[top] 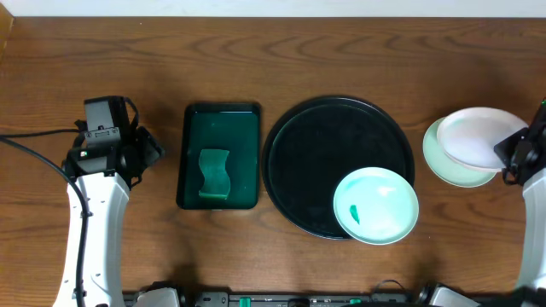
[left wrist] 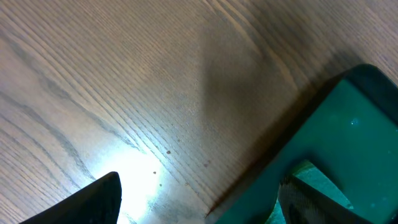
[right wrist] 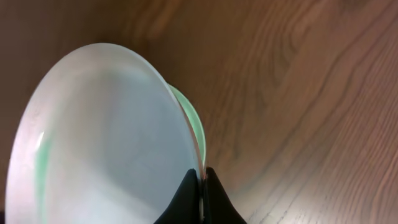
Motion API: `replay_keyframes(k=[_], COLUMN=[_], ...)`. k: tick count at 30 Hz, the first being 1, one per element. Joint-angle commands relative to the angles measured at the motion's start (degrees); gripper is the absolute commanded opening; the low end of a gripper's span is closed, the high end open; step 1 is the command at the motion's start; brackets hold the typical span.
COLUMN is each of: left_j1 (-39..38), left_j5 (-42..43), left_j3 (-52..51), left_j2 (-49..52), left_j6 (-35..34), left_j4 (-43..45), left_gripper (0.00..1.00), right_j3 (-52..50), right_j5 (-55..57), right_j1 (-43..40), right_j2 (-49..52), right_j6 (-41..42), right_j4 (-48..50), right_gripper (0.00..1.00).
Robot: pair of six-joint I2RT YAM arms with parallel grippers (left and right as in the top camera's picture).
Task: Clean dirty plates on tray and stack at the side
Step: 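Carry the white plate right and set it on the mint plate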
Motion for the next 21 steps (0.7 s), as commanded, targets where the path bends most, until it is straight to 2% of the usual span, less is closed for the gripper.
replay_keyframes(k=[1, 14, 21], left_j1=[0.24, 0.24, 0.24], left_j5=[-0.35, -0.35, -0.35], left_j3=[0.87, 0.87, 0.87], left_j2=[-0.42, -0.42, -0.42], left_j6=[0.31, 0.31, 0.31], left_j4=[-0.13, -0.13, -0.13], left_gripper=[0.81, 0.81, 0.81], right_j3=[-3.48, -16.06, -18.25], right_j5=[1.42, 1.29, -0.72], right_j1=[-1.40, -1.53, -1.53], right_j2=[2.19, 6.99, 7.23], right_j6=[4.07, 5.18, 4.52], right_j4=[2.47, 19.26, 22.32], right_gripper=[0.02, 0.01, 0.02])
